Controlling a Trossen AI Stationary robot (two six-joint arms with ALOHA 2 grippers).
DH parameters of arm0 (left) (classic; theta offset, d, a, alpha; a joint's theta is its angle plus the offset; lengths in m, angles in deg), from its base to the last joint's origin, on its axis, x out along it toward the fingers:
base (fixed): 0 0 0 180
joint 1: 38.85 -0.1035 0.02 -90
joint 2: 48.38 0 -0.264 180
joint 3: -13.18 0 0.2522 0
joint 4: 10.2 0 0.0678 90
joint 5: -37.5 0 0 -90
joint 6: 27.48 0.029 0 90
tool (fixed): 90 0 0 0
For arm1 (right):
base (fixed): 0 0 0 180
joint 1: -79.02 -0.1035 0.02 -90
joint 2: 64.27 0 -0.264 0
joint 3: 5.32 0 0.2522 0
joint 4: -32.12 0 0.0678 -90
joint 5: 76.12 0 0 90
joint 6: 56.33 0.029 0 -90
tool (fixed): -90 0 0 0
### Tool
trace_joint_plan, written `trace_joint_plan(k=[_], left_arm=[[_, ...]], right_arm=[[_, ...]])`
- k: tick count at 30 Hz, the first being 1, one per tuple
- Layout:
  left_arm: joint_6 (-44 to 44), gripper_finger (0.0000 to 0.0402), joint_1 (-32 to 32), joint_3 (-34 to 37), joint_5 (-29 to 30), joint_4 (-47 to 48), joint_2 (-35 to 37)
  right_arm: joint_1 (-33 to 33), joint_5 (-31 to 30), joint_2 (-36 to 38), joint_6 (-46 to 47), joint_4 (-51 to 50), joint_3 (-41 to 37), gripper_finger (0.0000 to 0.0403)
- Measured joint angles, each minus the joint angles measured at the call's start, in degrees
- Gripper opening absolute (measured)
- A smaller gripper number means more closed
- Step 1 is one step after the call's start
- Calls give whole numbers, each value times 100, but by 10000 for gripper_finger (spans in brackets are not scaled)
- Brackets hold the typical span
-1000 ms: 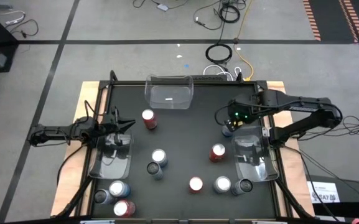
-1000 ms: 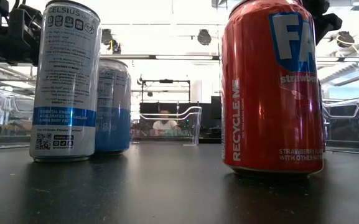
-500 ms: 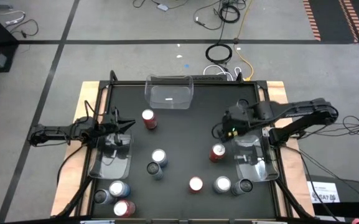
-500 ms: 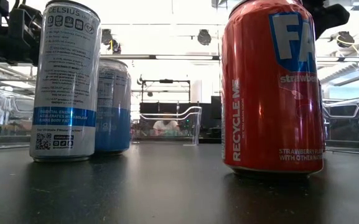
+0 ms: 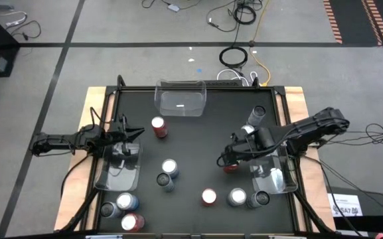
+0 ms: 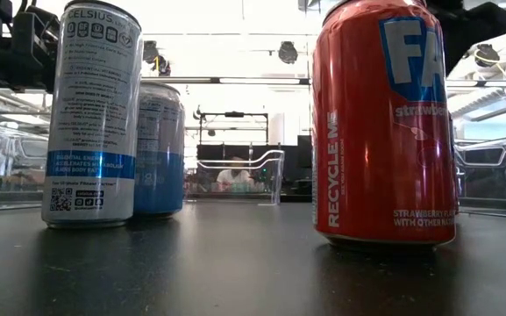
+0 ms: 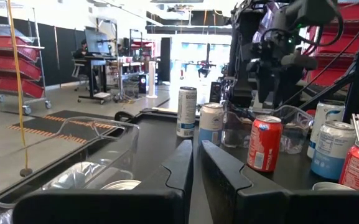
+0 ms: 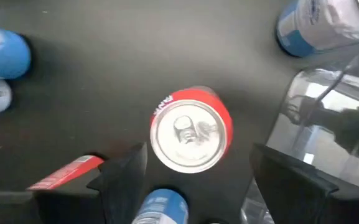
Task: Sort soda cans
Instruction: Move the red soda can to the top center of the table
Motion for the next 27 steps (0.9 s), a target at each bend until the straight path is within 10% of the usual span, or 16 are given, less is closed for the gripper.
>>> trace_joint_plan(k=[27], left_arm=[[0,42,0,0,2,1,0]], right_arm=[[-33,-51,-281,-398,244,0,278]])
